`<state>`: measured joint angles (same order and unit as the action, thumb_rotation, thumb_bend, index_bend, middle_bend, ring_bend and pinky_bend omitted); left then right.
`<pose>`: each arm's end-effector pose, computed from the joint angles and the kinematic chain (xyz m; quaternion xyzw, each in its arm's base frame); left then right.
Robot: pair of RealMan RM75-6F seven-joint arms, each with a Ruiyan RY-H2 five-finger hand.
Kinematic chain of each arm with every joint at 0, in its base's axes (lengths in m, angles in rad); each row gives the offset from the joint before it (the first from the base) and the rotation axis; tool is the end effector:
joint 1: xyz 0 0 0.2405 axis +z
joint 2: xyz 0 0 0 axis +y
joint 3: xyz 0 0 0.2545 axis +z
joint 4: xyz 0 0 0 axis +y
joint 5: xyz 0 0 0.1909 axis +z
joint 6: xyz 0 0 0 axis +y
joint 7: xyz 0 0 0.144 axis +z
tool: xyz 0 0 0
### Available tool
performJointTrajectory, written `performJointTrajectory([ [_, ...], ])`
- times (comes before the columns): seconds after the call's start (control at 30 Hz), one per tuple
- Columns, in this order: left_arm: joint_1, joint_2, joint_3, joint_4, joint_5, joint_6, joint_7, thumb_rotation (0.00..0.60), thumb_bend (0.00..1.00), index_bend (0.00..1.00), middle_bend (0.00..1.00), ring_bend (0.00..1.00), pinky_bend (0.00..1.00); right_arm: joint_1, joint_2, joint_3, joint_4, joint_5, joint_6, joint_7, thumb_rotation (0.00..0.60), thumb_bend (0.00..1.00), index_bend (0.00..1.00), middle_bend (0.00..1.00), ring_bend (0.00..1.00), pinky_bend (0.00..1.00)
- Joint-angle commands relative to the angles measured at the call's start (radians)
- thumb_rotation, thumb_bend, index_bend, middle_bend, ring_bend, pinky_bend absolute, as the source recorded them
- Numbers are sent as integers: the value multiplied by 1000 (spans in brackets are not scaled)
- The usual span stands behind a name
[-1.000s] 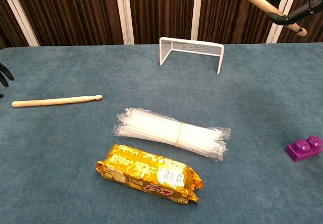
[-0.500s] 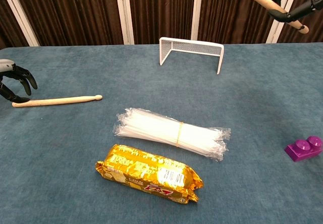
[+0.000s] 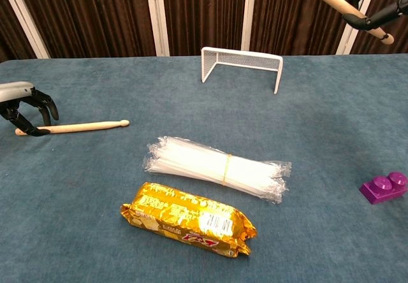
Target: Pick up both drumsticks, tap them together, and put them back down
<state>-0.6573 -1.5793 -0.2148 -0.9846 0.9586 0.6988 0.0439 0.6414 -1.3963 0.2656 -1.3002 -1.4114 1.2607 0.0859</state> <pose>-0.2930 0.3793 0.0364 -0.6185 -0.5255 -0.2724 0.5168 -0.1788 -0.3688 0.1247 0.6298 -0.2874 0.5392 0.4795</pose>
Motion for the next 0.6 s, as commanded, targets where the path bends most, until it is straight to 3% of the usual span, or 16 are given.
performJointTrajectory([
  [0.03,-5,-13,6,9,-3,1,19,600,438,422,443,0,0,2,2,5,2,4,-3,3,600,461,689,618,381,79],
  [0.6,-10,-17,12,-3,-19,7,66,600,459,506,547,61,0,-6,3,-1,0,2,3,-1,600,461,696,618,381,79],
])
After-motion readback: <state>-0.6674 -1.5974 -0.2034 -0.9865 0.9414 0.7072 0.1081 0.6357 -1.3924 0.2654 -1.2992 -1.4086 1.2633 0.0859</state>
